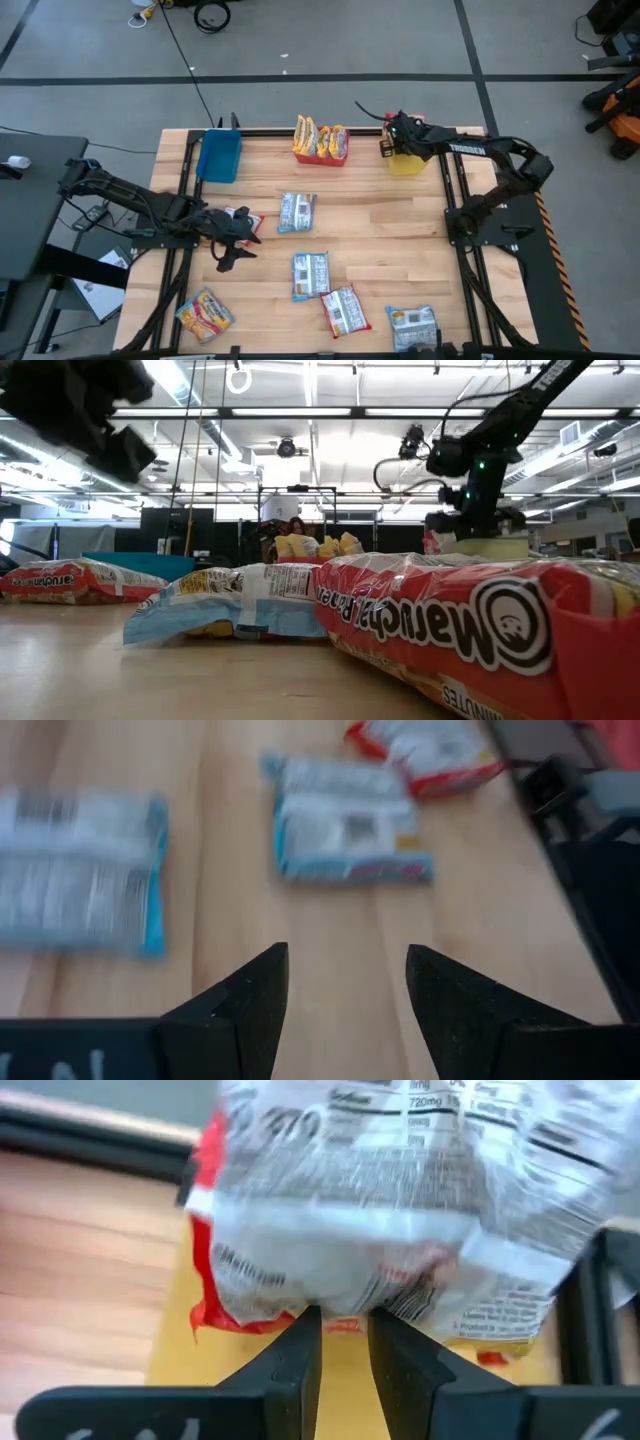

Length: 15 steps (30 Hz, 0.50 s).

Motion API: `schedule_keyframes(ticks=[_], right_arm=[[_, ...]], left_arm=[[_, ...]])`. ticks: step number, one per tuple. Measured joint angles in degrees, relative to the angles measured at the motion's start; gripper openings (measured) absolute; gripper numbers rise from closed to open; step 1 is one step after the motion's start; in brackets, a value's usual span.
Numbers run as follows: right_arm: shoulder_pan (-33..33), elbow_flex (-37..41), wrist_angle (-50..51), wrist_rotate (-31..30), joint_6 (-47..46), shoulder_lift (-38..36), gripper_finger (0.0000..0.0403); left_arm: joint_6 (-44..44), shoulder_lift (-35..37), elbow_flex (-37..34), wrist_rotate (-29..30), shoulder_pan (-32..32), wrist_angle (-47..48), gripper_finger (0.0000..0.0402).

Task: Sort Maruchan noodles
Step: Put the top right red noodle pack into the yellow bin, then put the top red noodle pack into the yellow bin

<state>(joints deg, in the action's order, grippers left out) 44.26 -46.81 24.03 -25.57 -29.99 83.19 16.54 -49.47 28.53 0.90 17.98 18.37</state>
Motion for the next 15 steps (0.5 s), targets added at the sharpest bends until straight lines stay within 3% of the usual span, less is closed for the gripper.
schedule_keyframes(ticks=[6, 15], right_arm=[[-3.2, -0.1, 0.6, -0.5, 1.1, -6.5, 0.0091], [-6.3, -0.1, 4.9, -0.4, 1.1, -11.9, 0.0091]], left_arm=[[9.3, 0.0, 0.0, 3.5, 0.0, 12.7, 0.0202], [15.1, 0.0, 0.0, 5.6, 3.2, 21.2, 0.0178]])
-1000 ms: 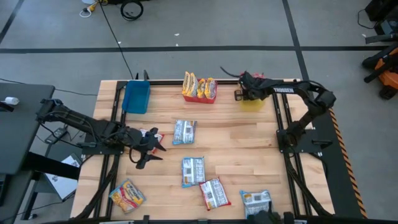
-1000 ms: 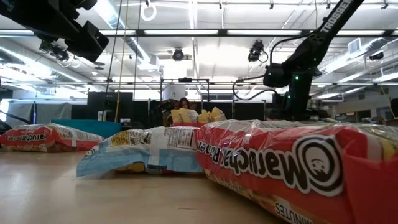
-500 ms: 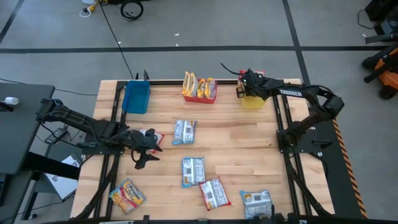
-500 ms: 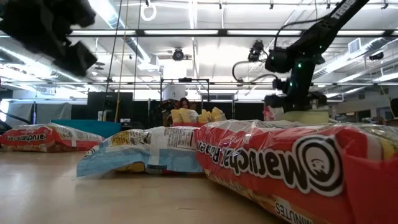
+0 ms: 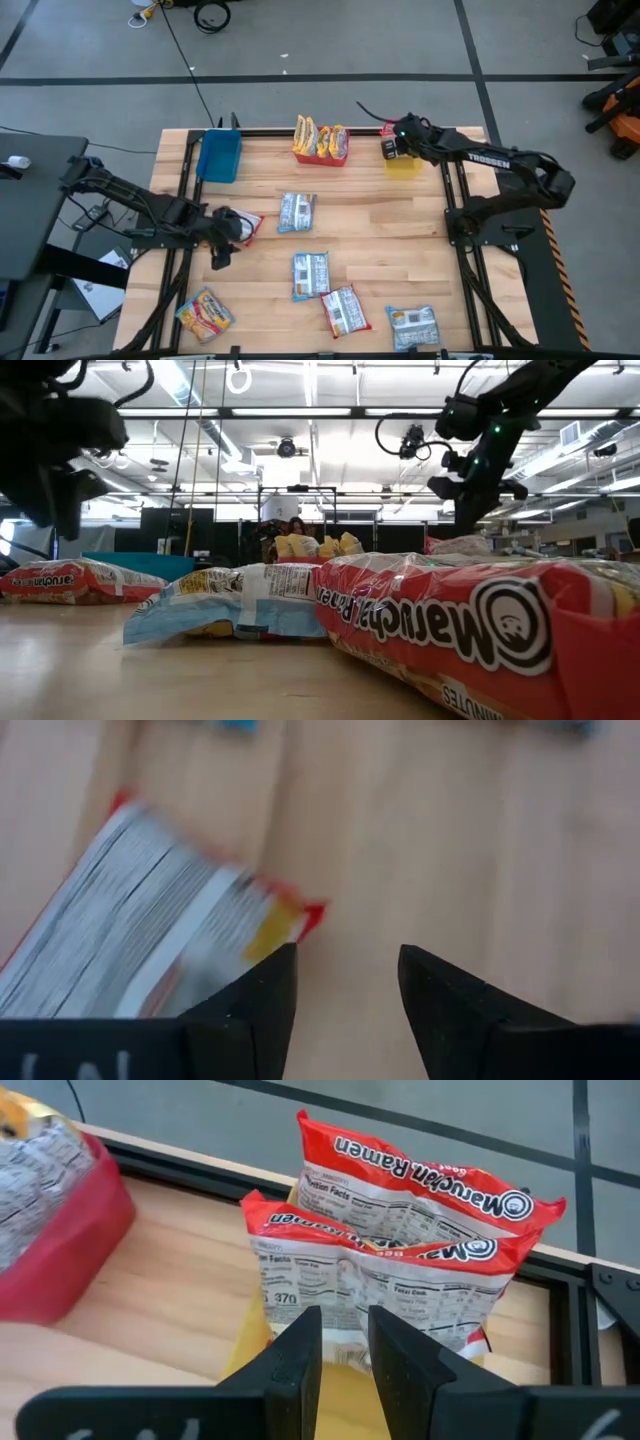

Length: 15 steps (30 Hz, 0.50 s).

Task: Sort Maruchan noodles
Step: Put the top red noodle pack into the yellow bin

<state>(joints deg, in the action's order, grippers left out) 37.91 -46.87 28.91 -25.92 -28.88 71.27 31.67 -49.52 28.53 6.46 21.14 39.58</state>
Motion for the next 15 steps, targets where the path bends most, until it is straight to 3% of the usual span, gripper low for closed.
schedule_keyframes(ticks=[4, 7, 15], right_arm=[[-1.1, 0.0, 0.9, 1.2, -0.1, -0.8, 0.0091], [-2.6, 0.0, 2.4, 2.0, -1.1, -1.1, 0.0091], [-4.3, 0.0, 6.2, 1.3, -8.3, 0.8, 0.0091]], left_arm=[[5.7, 0.0, 0.0, 1.4, 1.1, 8.0, 0.0176], [9.9, -1.1, 0.0, 1.4, 2.5, 8.9, 0.0176], [10.3, -8.2, 0.0, 1.4, 5.9, 11.3, 0.0176]])
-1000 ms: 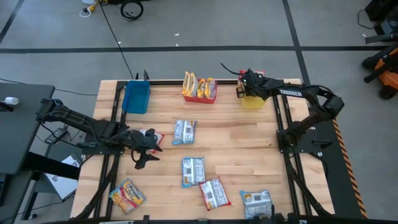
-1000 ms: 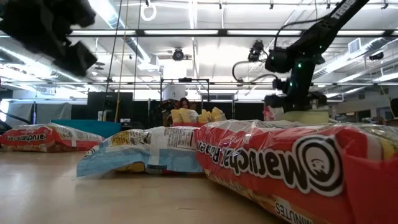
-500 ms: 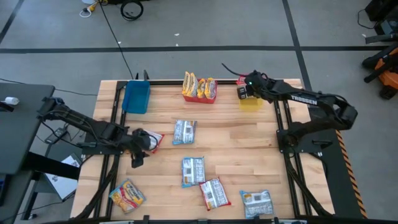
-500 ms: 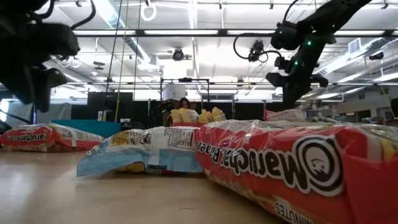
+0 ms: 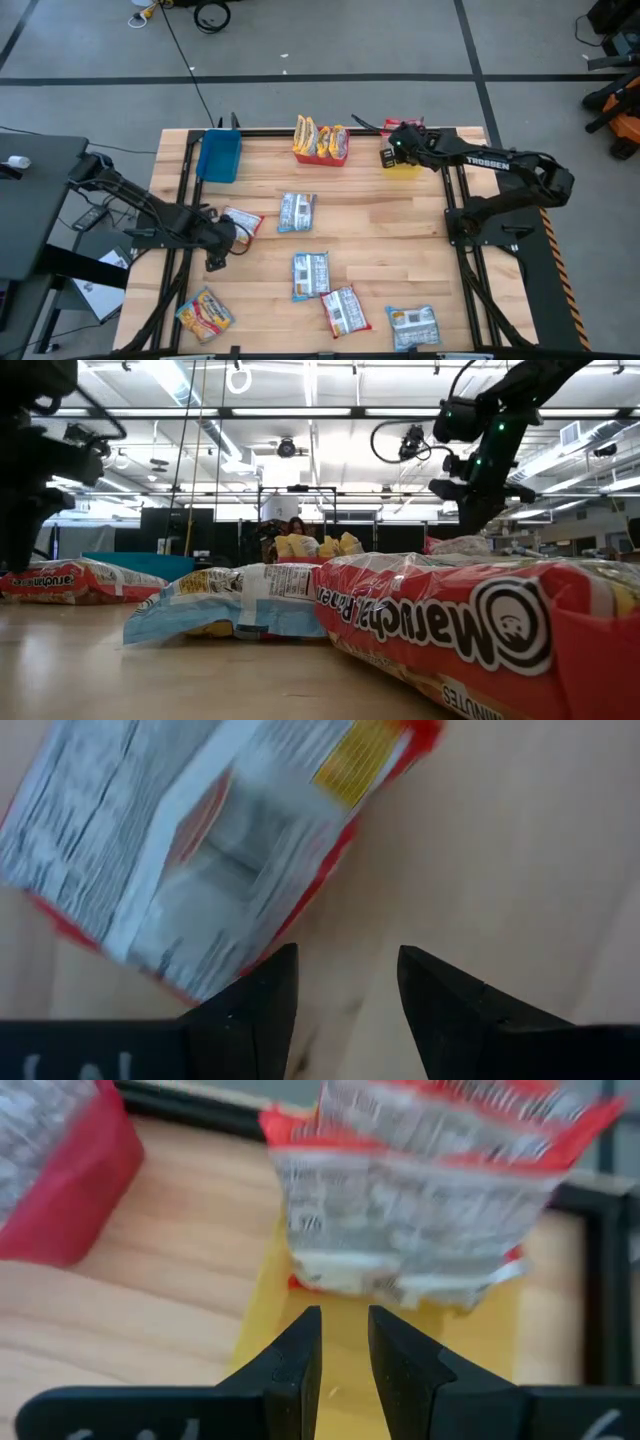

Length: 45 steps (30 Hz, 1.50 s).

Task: Sort Maruchan noodles
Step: Put the top red noodle pack into the yellow bin

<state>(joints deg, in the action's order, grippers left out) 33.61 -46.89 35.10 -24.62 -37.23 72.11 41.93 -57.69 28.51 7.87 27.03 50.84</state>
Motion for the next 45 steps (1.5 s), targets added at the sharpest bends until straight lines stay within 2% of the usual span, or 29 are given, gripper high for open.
schedule_keyframes(ticks=[3, 8, 14, 18, 22, 25, 32, 39, 42, 45], right_arm=[[1.1, 0.0, -0.5, 3.7, -1.8, 3.1, 0.0091], [1.6, 0.0, -3.4, 4.8, -1.5, 7.5, 0.0091], [1.6, 0.0, -4.8, 6.7, -0.2, 8.2, 0.0091], [0.7, 0.0, -4.0, 6.8, -0.1, 7.1, 0.0091], [-0.4, 0.0, -3.8, 6.3, 0.8, 6.0, 0.0091], [-1.2, 0.0, -3.8, 6.3, 1.0, 5.7, 0.0091], [-3.5, 0.0, -3.3, 6.2, 1.4, 5.7, 0.0091], [-4.8, 0.0, -3.3, 6.3, 2.7, 5.7, 0.0091], [-5.6, 0.0, -3.3, 6.3, 4.0, 5.6, 0.0091], [-7.7, 0.0, -4.3, 6.1, 8.3, 4.2, 0.0091]], left_arm=[[-0.1, -2.6, 0.0, 1.0, 0.0, 2.5, 0.0176], [-2.1, -5.3, 0.0, 6.2, -0.1, 3.6, 0.0176], [-3.6, -5.4, 0.2, 5.3, 1.2, 1.8, 0.0176], [-4.4, -6.5, 3.9, 5.2, 3.3, 0.1, 0.0176], [-8.2, -9.2, 9.1, 14.6, 7.5, 0.2, 0.017], [-11.3, -12.4, 10.1, 21.8, 9.8, 1.8, 0.0164], [-12.6, -22.6, 10.1, 20.2, 8.9, 5.2, 0.0174], [-12.7, -31.9, 10.2, 22.0, 4.7, 5.0, 0.0202], [-12.8, -34.9, 10.2, 23.2, 2.4, 5.5, 0.0188], [-12.9, -36.1, 10.3, 23.8, 0.8, 5.9, 0.0135]])
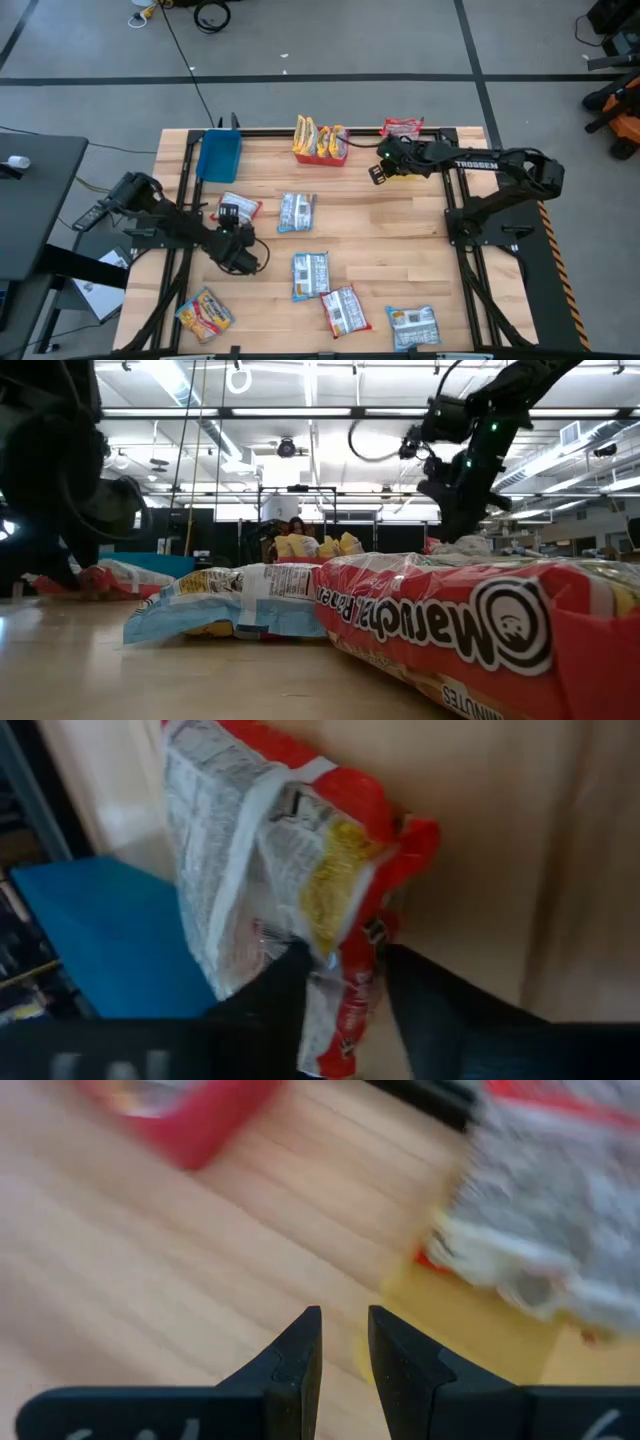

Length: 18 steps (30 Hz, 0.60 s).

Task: Sort Maruchan noodles
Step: Put the top red noodle pack into the yellow bin

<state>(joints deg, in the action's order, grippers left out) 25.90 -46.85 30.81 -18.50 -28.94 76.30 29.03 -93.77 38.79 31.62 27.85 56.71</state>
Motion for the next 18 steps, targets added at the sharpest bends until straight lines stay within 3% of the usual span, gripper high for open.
schedule_keyframes(ticks=[3, 5, 10, 18], right_arm=[[-4.1, 0.0, -2.7, -0.7, 6.7, -2.7, 0.0091], [-8.0, 0.0, -6.1, -2.2, 11.8, -4.6, 0.0091], [-20.1, 0.0, -18.2, -2.4, 23.8, -7.3, 0.0091], [-39.1, 0.0, -36.7, -7.9, 39.6, -3.4, 0.0091]], left_arm=[[0.7, 0.2, 0.0, -1.1, -1.2, -0.4, 0.005], [1.0, 1.1, -0.2, -2.9, -2.2, -1.5, 0.0017], [-1.1, 4.8, 1.8, -5.0, -3.6, -1.4, 0.0008], [-10.1, 16.4, 13.7, -6.0, -2.6, -0.8, 0.0008]])
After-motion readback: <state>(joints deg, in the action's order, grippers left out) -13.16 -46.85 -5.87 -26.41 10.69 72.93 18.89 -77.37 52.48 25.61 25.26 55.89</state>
